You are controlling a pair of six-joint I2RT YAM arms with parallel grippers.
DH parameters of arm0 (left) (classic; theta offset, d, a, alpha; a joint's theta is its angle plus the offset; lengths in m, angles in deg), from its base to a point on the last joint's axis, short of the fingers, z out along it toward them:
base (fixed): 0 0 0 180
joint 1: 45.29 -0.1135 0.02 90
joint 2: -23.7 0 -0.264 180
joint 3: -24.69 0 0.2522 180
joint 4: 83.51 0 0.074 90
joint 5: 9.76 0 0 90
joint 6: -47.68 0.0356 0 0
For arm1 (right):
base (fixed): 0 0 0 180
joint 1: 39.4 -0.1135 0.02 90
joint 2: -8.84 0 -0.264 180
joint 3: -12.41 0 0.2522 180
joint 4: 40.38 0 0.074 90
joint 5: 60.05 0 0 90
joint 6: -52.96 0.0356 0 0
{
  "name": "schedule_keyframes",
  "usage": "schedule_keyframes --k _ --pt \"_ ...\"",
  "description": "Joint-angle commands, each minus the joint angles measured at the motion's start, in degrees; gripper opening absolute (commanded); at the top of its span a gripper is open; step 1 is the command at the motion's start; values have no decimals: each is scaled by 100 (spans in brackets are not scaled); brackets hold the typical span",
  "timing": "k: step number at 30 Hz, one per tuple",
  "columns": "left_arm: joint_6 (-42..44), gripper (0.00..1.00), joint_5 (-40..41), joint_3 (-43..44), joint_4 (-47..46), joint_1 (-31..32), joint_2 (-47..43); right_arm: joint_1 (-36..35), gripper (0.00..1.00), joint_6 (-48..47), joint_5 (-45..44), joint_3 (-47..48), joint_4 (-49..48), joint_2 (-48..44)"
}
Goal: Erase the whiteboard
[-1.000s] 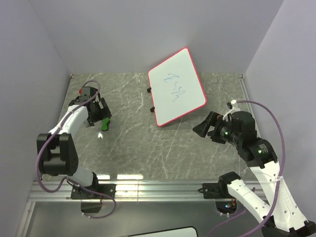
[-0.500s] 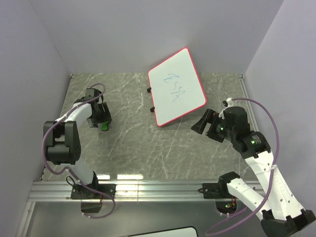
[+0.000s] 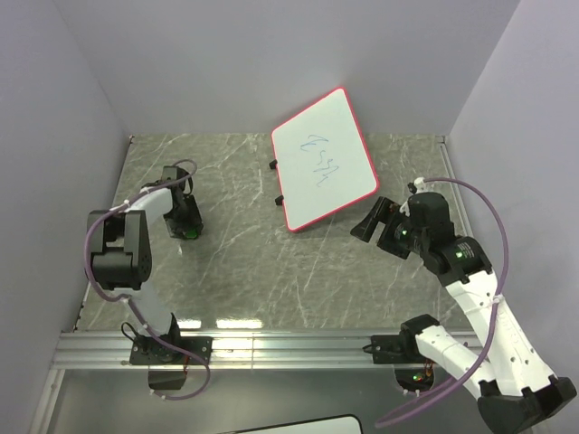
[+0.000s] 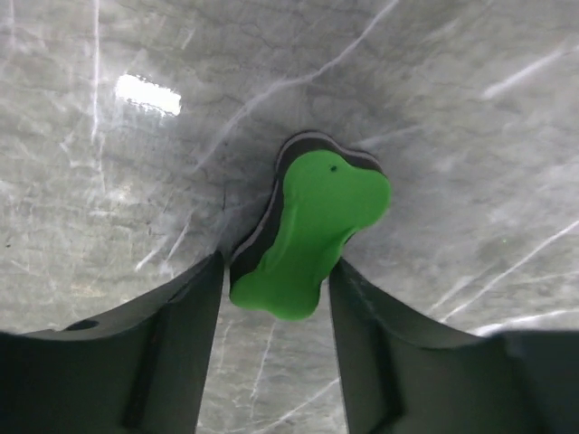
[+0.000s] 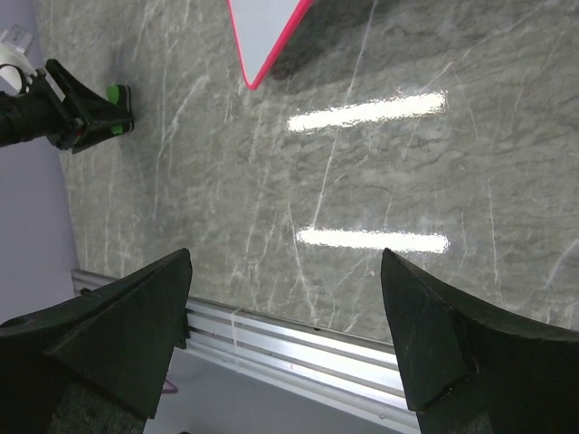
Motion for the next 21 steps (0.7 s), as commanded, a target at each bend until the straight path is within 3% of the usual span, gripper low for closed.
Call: schedule_keyframes --k 1,11,13,15,17,21 --pt "70 55 -13 221 -85 8 192 13 91 15 -154 207 -172 33" --pt "61 46 -39 466 -85 8 324 22 91 -151 -374 548 -84 208" --pt "79 53 -4 537 -32 8 351 21 91 -213 -479 689 -22 322" --pt "79 68 5 607 -6 8 351 13 91 -327 -506 918 30 419" --pt "88 77 22 678 12 25 325 13 91 -406 -523 1111 66 568" --pt "114 77 31 845 56 17 351 13 91 -442 -497 1200 75 683"
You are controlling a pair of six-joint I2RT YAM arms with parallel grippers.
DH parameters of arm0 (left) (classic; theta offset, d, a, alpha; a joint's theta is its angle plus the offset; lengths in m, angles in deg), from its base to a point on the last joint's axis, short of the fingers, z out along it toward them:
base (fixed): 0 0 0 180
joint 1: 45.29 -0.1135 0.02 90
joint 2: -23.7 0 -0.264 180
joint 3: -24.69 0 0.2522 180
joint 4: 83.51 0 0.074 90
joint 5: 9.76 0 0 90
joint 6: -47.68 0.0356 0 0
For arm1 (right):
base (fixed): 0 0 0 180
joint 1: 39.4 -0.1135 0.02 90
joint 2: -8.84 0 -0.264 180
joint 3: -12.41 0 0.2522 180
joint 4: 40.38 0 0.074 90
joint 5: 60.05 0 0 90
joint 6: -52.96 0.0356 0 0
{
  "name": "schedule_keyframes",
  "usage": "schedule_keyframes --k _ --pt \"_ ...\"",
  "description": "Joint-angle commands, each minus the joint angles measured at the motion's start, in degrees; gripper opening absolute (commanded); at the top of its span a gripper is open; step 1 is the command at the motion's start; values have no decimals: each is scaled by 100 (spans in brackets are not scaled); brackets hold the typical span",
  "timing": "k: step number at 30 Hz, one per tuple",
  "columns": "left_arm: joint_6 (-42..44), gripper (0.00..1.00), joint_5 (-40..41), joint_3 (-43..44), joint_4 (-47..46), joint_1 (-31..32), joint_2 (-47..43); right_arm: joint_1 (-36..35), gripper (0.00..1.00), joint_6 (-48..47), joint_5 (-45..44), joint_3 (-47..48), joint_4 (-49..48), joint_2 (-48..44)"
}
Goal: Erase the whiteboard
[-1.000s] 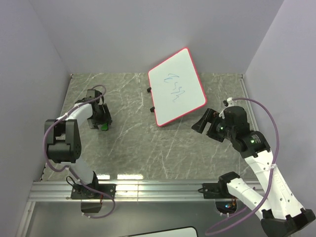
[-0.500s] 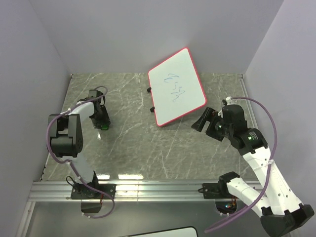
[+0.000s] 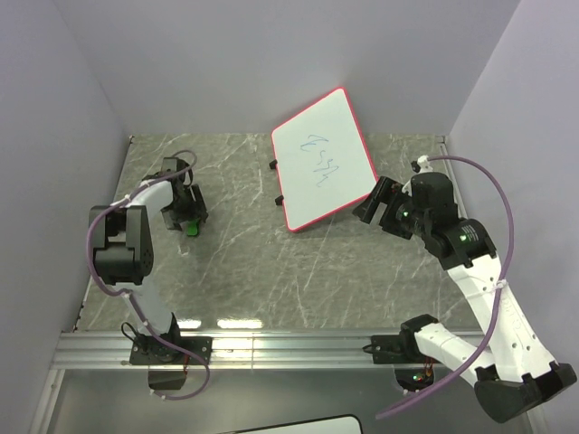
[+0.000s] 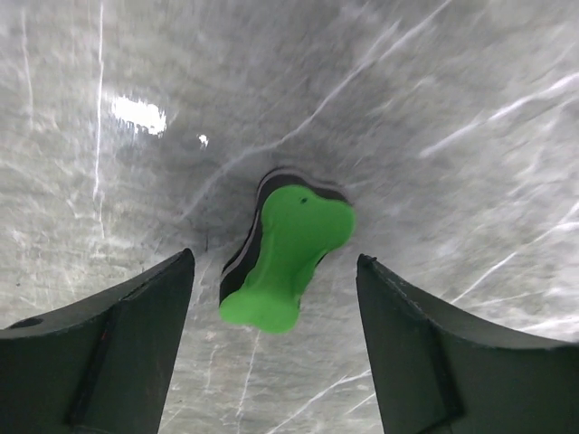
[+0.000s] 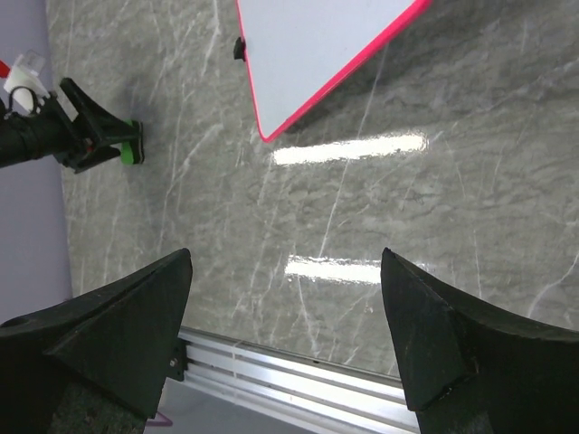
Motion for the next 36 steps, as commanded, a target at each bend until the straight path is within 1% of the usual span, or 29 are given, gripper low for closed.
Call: schedule_keyframes --k 1,4,6,8,13,18,22,26,29,30,31,35,36 --pt "114 76 27 333 6 17 45 13 91 -129 -82 140 3 60" --pt "149 69 27 588 67 17 238 21 91 -94 -20 52 -33 51" --pt "167 60 18 641 93 17 344 13 91 -94 -29 34 -15 51" --pt "176 57 9 598 85 17 327 22 91 -111 -73 52 2 69" --pt "176 59 -87 247 -47 25 45 22 91 -164 -222 131 117 69" --pt "228 65 -245 123 -117 78 -113 30 91 -129 -240 34 125 -1" --pt "220 64 -219 140 -73 96 -87 22 91 -94 -249 -62 117 -80" --pt "193 56 -175 88 -109 96 -8 22 91 -94 -275 -150 143 -168" --pt "167 53 -105 96 -100 96 124 30 91 -111 -301 -212 169 -221" --pt "149 50 -62 122 -100 96 194 30 91 -120 -301 -229 169 -221" --pt "149 50 -52 140 -100 96 229 22 91 -129 -301 -230 169 -212" --pt "123 33 -79 211 -82 96 361 22 91 -208 -354 -98 204 -142" --pt "114 30 -87 202 -91 96 361 22 91 -269 -476 33 222 -107"
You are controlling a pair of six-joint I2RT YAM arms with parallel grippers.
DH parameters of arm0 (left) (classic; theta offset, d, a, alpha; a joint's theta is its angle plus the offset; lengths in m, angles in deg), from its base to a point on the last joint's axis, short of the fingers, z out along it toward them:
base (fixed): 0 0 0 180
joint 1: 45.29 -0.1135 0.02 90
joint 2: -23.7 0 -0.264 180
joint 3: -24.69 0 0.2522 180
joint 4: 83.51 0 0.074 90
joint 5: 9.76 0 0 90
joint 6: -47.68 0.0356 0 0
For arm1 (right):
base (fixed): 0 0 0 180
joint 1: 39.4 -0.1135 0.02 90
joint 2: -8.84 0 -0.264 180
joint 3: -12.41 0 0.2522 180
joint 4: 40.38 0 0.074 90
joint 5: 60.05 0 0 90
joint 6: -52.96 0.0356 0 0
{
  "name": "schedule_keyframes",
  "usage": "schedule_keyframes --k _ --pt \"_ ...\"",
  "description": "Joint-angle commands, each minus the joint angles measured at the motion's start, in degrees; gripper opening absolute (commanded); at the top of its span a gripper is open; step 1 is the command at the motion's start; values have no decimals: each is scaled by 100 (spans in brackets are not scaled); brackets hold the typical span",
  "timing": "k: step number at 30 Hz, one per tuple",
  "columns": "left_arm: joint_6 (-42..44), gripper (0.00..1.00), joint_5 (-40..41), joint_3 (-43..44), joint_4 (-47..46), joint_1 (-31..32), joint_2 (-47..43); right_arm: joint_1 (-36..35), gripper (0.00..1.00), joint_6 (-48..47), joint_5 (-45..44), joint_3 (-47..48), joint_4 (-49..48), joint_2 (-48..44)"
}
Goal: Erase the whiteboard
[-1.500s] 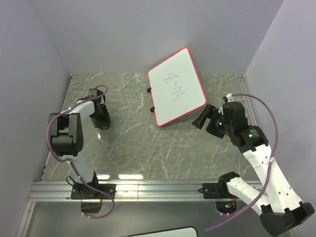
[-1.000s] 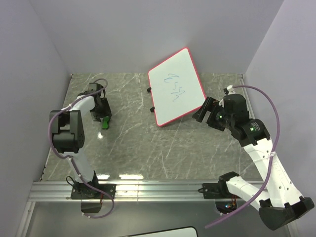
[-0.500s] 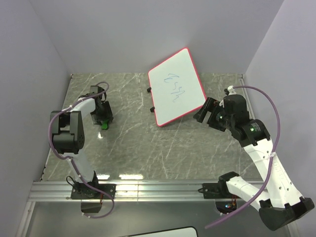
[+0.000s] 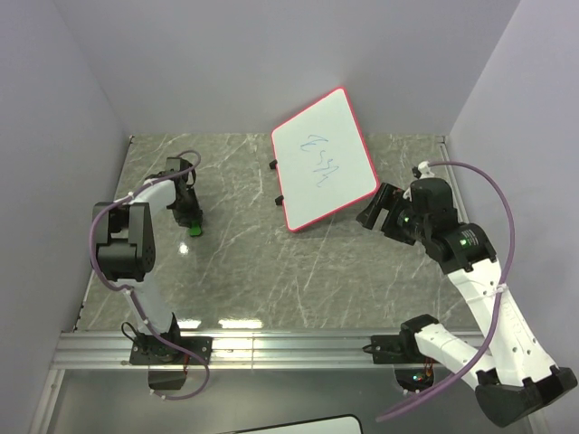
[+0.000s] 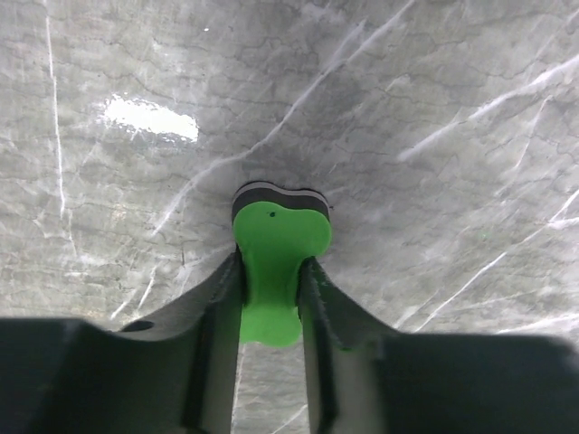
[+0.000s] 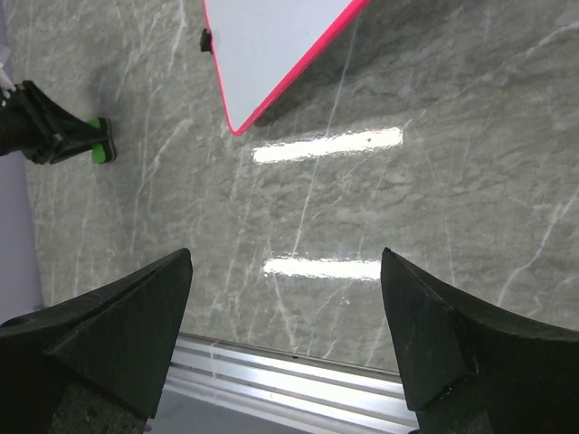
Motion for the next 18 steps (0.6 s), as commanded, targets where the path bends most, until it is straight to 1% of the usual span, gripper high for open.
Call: schedule_keyframes --k 1,3,4,6,7,8,10,11,13,14,16,18 --pt "9 26 50 47 -45 19 167 22 91 -213 -313 324 80 66" --pt "9 17 24 -14 -71 19 176 48 91 -362 -654 674 168 241" --pt "9 0 15 -41 -80 19 176 83 91 -415 -778 833 212 320" --pt "-8 0 -98 -102 -106 19 150 319 91 -617 -920 1352 352 654" --pt "-17 0 -99 -94 -115 28 97 460 91 -713 -824 1528 379 786" --pt "-17 0 -204 -85 -107 63 44 835 91 -801 -693 1695 388 1065" --pt "-26 0 -371 37 -72 142 -122 1058 91 -846 -560 2213 388 1374" --pt "-35 0 -424 116 -54 247 -175 1128 91 -768 -499 2546 379 1689" --pt "-78 0 -652 450 51 379 -254 1357 89 -662 -157 2777 239 1989" --pt "-174 0 -705 581 104 554 -272 1453 89 -557 227 2925 73 2261" --pt "-315 0 -906 1012 227 765 -273 1647 88 -495 476 3076 -77 2543" --pt "-517 0 -1030 1398 262 1160 -264 1735 88 -486 932 3243 -323 2956"
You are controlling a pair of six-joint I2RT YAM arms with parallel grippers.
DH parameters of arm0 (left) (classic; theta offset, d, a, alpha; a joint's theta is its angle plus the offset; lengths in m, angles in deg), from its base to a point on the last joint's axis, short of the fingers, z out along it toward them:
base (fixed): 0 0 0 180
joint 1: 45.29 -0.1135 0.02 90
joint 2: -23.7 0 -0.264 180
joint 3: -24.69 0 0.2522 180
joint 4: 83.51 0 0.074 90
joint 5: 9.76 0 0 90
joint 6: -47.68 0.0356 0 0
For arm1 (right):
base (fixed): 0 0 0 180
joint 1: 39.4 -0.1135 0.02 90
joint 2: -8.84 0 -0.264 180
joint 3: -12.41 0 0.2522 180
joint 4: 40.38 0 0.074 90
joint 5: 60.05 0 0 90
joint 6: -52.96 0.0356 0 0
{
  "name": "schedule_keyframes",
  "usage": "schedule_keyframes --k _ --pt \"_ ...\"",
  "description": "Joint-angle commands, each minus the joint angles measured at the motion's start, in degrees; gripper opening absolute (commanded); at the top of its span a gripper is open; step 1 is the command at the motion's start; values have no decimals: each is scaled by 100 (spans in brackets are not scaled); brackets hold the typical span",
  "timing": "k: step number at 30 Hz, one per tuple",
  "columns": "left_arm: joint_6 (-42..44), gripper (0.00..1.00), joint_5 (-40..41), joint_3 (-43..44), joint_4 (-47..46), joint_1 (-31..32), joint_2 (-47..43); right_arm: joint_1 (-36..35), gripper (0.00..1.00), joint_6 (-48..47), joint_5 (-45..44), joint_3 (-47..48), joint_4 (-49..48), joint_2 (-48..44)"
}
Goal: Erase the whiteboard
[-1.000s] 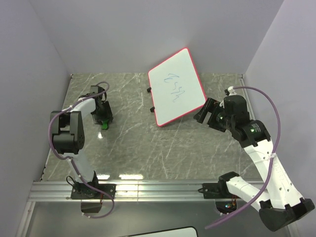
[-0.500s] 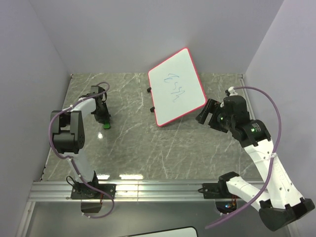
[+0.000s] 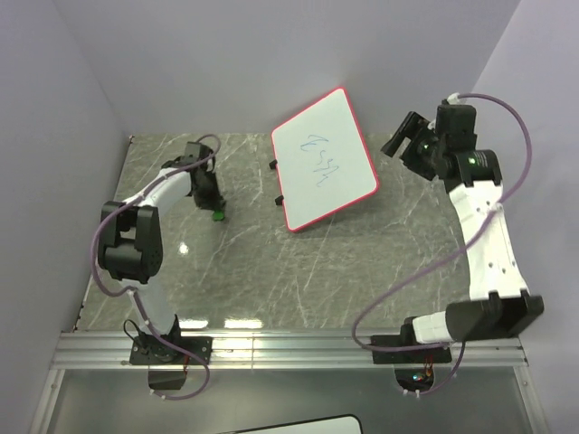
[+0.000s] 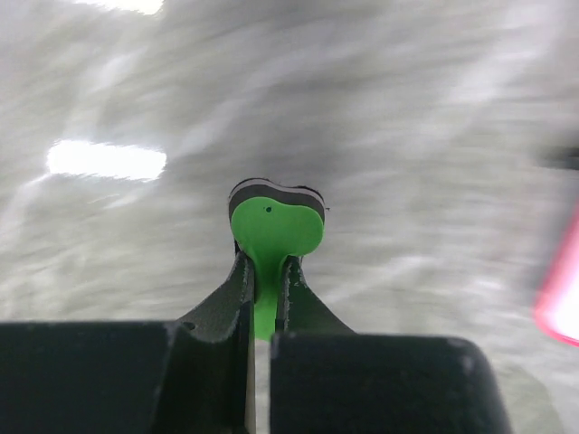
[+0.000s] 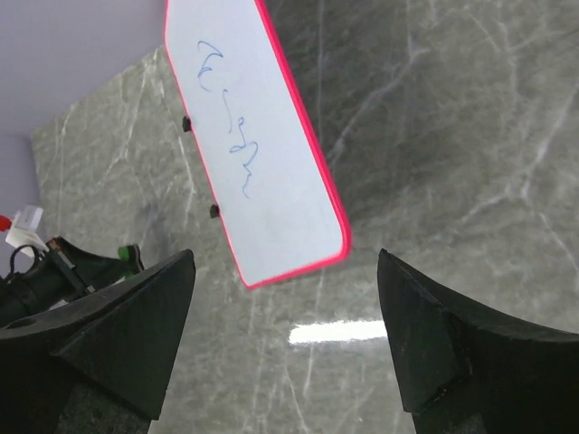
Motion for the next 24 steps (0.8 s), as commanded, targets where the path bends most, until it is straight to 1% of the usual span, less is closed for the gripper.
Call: schedule_keyframes --k 1,2,4,5,7,11,15,20,21,23,24 --pt "-350 0 -524 816 35 608 -207 216 87 32 944 332 -477 542" --pt "-498 0 -559 922 18 888 -207 225 87 15 1094 402 -617 822" --pt "-735 0 -769 1177 -43 1109 -172 226 86 -29 1411 639 -679 1244" --pt "-824 0 -831 1256 -105 1302 -154 226 86 -29 1447 788 -688 1368" --pt "-1034 0 -989 1476 -184 1470 -84 234 86 -29 1482 920 -662 1623" --pt "-1062 0 -1375 1950 -263 1988 127 252 85 -47 1552 1175 -680 2212" --pt "-913 0 -1692 2416 -386 2314 399 252 79 15 1956 1141 -864 2555" --pt "-983 0 -2018 2864 -527 2516 908 226 76 -3 2168 922 -1084 2758" --pt "-983 0 -2079 3117 -510 2525 1005 234 71 -29 2212 912 -1084 2784" --pt "-1000 0 -2220 3426 -440 2569 1304 208 70 -47 2230 834 -1067 2855" --pt "-1000 0 -2246 3776 -387 2578 1409 199 63 -55 2247 790 -1084 2855"
